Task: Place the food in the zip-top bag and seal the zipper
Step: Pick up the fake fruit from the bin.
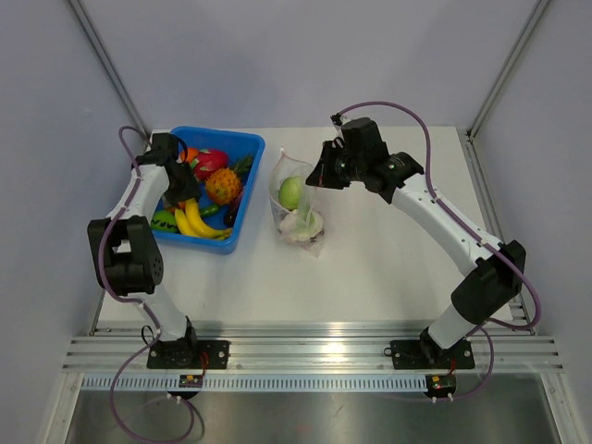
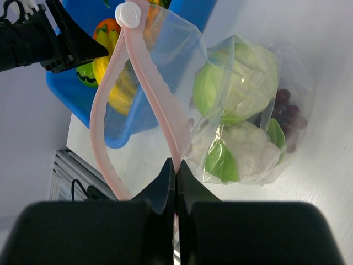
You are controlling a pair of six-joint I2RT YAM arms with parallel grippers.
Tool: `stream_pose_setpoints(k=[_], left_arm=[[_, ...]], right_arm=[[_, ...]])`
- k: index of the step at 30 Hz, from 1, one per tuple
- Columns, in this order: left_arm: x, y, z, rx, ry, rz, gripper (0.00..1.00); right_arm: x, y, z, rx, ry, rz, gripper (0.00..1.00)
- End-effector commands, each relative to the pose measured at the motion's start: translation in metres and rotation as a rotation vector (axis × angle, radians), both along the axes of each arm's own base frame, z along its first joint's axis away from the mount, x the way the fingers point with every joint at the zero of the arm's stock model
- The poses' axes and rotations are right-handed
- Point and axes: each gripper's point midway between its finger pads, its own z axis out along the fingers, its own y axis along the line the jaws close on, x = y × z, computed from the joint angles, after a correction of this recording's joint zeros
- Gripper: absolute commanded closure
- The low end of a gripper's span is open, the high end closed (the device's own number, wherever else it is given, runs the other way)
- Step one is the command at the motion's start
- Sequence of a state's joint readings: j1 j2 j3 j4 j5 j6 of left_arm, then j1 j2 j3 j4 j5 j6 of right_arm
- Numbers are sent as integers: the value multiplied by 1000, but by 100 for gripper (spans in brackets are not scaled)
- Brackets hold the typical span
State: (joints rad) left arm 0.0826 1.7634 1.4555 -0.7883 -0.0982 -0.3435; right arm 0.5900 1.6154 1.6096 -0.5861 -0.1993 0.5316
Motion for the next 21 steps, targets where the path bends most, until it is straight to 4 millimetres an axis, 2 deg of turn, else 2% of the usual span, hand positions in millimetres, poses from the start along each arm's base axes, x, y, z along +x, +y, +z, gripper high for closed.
stream_pose_setpoints(k=[1, 3, 4, 6, 7, 9, 10, 15, 21], left_arm=[[6, -12, -7, -46, -27, -40, 44], [3, -20, -17, -68, 0, -55, 54], [2, -26, -17, -74, 3, -66, 71], [2, -35, -12, -113, -23, -62, 85], [2, -39, 3, -132, -70, -63, 87], [1, -46, 18, -175, -113, -43, 89], [0, -46, 31, -180, -149, -33, 91], [-4, -38, 62, -166, -204, 35, 92], [0, -42, 100, -190, -303, 22, 100]], right_arm=[[1, 11, 21, 62, -56, 27, 100], [1, 12, 20, 67, -49, 25, 100], [0, 14, 18, 66, -43, 32, 100], [0, 15, 19, 66, -44, 32, 100], [-1, 15, 20, 68, -45, 33, 100], [0, 15, 20, 65, -46, 31, 100], [0, 14, 19, 62, -47, 29, 100], [0, 16, 21, 62, -50, 36, 100], [1, 17, 18, 58, -43, 37, 100]])
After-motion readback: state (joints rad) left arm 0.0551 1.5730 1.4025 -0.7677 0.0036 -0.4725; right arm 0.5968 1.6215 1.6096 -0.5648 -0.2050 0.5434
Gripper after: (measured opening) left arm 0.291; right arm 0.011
